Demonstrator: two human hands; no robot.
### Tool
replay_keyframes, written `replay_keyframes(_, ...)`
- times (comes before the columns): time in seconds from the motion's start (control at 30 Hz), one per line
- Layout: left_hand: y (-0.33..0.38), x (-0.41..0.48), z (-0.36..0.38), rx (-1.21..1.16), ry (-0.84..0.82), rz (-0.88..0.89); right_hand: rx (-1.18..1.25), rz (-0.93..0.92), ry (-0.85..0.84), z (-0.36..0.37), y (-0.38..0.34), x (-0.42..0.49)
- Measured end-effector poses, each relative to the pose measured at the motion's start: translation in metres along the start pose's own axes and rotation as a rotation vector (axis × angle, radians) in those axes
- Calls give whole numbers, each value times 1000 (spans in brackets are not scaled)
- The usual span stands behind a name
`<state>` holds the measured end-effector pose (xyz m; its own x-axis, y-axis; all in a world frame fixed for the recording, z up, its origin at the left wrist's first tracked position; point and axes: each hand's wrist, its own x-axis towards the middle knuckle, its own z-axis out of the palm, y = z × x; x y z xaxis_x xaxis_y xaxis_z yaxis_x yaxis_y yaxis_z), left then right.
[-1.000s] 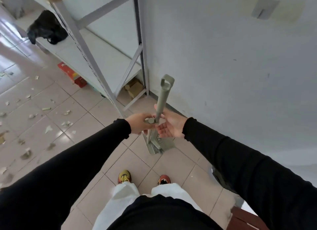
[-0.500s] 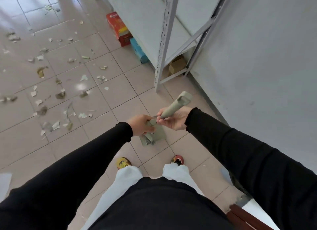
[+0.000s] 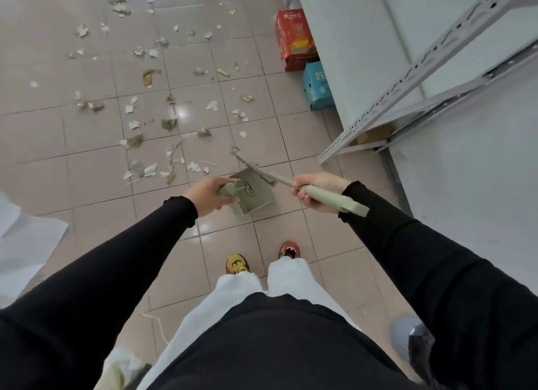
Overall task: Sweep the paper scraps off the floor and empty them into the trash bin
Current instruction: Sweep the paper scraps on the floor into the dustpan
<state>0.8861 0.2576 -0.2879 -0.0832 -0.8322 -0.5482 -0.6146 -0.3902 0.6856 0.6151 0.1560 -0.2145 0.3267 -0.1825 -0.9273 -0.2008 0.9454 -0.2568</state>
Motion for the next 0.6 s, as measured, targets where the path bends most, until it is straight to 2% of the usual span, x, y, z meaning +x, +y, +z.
replay_keyframes(0.1,-12,-4,-9,-195,21,-157,-64,-83,-6,11,-11,22)
replay_keyframes(0.2,-32,-10,-27,-338,7,-299,-60,-1,25,7,-23,44)
replay_keyframes(0.27,-45,-14,-39,-352,93,-319,-242,70,139,6,-32,61)
replay_keyframes(0.37,-63,-23,-48,-471,221,-413,-483,30,232,9,-43,88)
replay_keyframes(0.5,-84,-37,-58,-552,354,-533,-512,-27,204,15,-47,109)
replay_keyframes(0.6,-92,-42,-73,-540,435,-595,-719,-46,161,24,-48,116)
